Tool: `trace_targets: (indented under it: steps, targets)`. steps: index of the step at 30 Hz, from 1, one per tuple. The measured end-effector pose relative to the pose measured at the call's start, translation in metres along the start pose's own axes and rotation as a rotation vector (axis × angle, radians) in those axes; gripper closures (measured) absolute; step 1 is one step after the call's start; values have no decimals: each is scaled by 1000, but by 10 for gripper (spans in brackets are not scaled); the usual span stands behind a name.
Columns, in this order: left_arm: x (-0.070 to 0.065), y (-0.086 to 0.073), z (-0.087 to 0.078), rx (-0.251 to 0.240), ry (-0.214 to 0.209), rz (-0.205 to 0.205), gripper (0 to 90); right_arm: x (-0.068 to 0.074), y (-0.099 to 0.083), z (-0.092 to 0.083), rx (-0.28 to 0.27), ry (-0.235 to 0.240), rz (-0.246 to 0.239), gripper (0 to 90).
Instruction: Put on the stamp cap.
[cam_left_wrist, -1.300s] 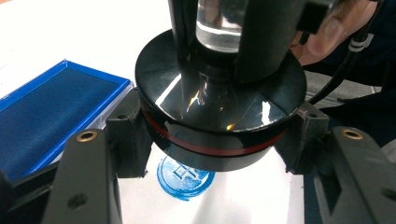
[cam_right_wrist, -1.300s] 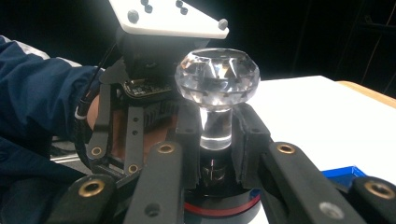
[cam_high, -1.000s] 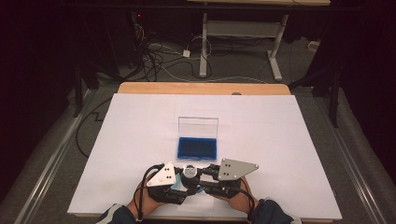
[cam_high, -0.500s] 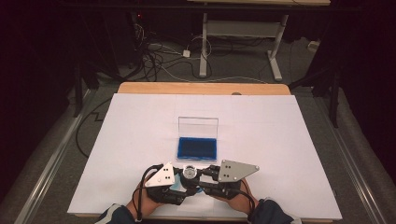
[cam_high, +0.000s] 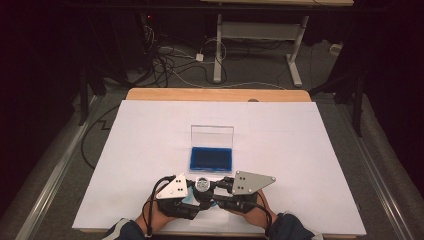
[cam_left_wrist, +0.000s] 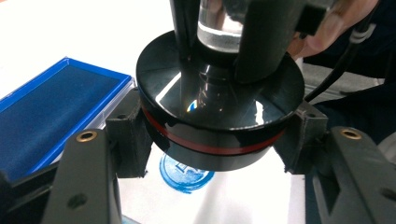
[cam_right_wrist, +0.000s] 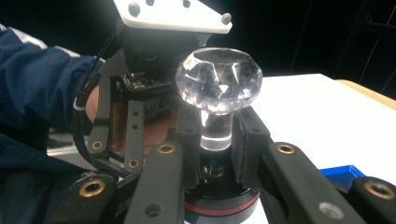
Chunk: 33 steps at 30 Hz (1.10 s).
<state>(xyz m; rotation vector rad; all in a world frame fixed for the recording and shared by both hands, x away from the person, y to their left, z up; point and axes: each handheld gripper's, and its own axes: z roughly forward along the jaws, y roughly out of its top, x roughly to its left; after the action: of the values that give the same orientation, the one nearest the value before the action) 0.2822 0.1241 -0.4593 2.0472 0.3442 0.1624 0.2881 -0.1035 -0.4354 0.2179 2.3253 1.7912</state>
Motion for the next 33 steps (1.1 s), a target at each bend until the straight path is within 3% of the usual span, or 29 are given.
trace_targets:
  steps: [18, 27, 33]
  targets:
    - [-2, -1, 4, 11, 37, 23, 347, -1, 0, 1, 14, -13, 7, 752]
    - [0, -1, 5, 24, 48, 18, 266, -1, -1, 1, 9, -18, 12, 752]
    - [1, -2, 2, 27, 68, 28, 266, -1, 1, -1, 3, -24, 10, 752]
